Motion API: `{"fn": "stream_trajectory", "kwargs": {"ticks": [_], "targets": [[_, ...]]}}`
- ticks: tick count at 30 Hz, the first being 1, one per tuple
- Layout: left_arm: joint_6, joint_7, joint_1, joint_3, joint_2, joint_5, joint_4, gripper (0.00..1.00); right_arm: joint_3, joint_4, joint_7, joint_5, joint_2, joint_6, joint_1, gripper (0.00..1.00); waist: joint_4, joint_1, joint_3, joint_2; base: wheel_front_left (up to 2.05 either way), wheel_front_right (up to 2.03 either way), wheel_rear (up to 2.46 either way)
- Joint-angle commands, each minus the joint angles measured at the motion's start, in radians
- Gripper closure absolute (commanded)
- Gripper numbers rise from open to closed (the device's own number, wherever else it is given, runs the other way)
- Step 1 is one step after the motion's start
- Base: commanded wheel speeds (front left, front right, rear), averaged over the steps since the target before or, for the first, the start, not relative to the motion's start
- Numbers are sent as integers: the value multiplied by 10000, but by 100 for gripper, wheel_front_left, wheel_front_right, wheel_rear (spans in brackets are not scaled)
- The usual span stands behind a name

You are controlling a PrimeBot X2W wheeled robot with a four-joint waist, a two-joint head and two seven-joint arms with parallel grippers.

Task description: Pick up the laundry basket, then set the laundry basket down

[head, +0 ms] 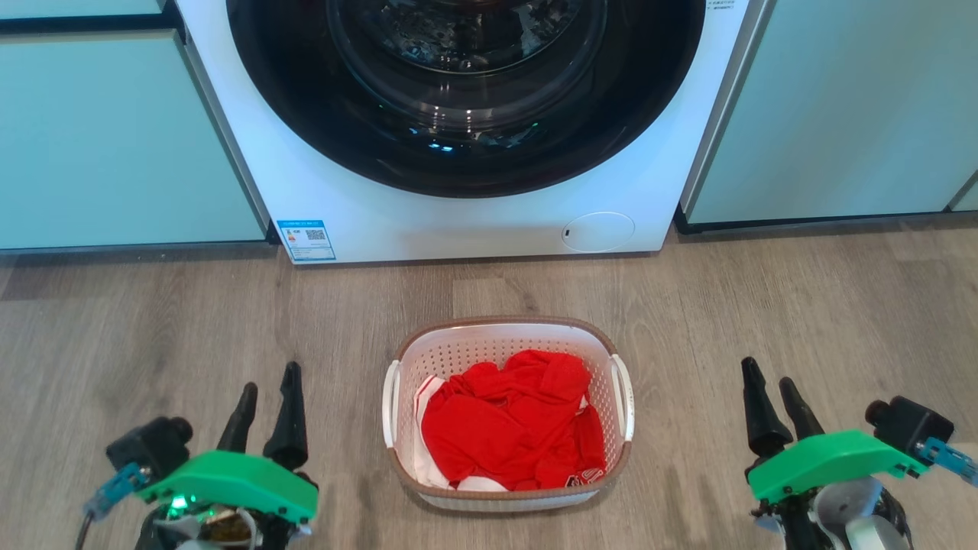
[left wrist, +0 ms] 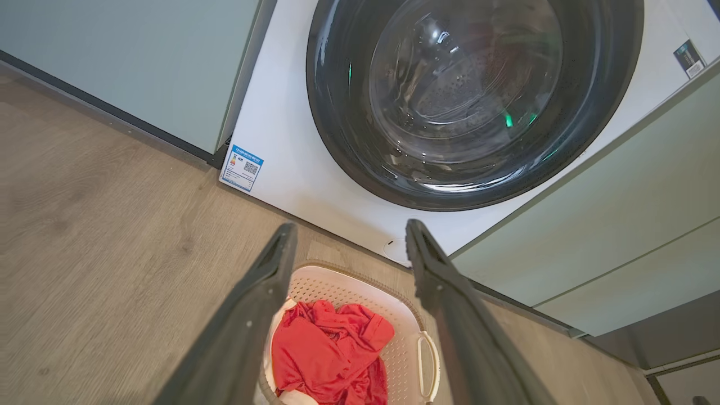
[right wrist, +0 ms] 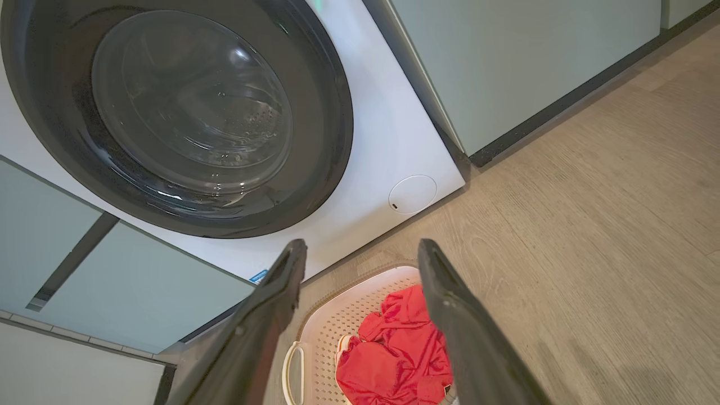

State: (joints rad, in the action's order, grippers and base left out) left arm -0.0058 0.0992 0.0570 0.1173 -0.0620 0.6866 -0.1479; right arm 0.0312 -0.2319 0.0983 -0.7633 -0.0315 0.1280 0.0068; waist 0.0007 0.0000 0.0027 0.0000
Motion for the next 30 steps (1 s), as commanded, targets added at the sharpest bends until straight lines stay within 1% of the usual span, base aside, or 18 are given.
{"fn": "stream_trajectory", "kwargs": {"ticks": [1,15,16,17,30], "targets": [[98,147,-264,-144,-188,-380,398,0,178,442,153,357,-118,16,-271,0,-2,0,2,0,0,0,0],[411,556,-110,171,-353,-2081,534,0,377,558,563,1990,-137,19,-223,0,-20,0,15,0,0,0,0],[411,556,-110,171,-353,-2081,534,0,377,558,563,1990,-137,19,-223,0,-20,0,15,0,0,0,0],[437,615,-82,211,-362,-2313,551,0,422,569,622,2207,-140,20,-215,0,-16,0,16,0,0,0,0],[407,996,129,331,-356,-3789,566,0,687,591,1004,3658,-158,22,-183,0,-7,0,29,0,0,0,0]]}}
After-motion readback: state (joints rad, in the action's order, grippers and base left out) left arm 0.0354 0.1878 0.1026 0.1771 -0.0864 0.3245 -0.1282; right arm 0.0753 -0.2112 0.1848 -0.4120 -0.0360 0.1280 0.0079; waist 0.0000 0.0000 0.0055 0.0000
